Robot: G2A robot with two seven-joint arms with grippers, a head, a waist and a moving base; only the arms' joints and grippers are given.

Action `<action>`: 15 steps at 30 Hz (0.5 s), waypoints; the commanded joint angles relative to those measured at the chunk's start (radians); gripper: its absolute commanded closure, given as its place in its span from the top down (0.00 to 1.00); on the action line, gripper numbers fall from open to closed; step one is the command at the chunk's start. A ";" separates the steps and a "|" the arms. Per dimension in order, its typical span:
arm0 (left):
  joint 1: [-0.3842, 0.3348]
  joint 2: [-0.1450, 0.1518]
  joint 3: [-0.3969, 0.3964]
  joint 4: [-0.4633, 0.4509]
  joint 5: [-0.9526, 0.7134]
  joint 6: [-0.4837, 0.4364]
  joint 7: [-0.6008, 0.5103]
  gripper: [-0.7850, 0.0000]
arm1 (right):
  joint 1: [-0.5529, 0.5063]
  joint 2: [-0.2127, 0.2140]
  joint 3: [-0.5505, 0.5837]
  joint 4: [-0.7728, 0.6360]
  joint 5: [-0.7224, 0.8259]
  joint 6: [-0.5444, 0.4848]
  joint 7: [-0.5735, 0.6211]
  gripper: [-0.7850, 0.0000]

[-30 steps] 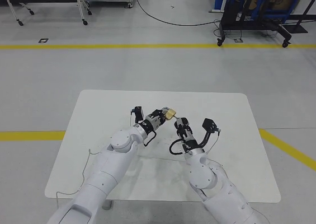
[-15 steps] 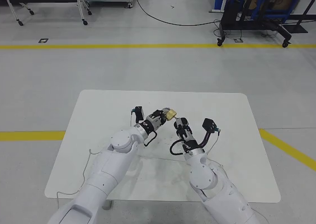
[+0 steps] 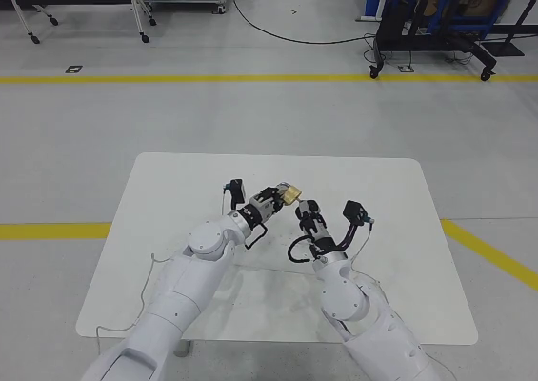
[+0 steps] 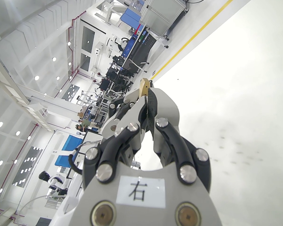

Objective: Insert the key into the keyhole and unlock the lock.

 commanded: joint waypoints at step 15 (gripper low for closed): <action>0.004 0.002 0.011 -0.007 0.081 -0.045 0.008 0.00 | -0.006 -0.012 0.014 0.000 -0.007 -0.009 0.023 0.29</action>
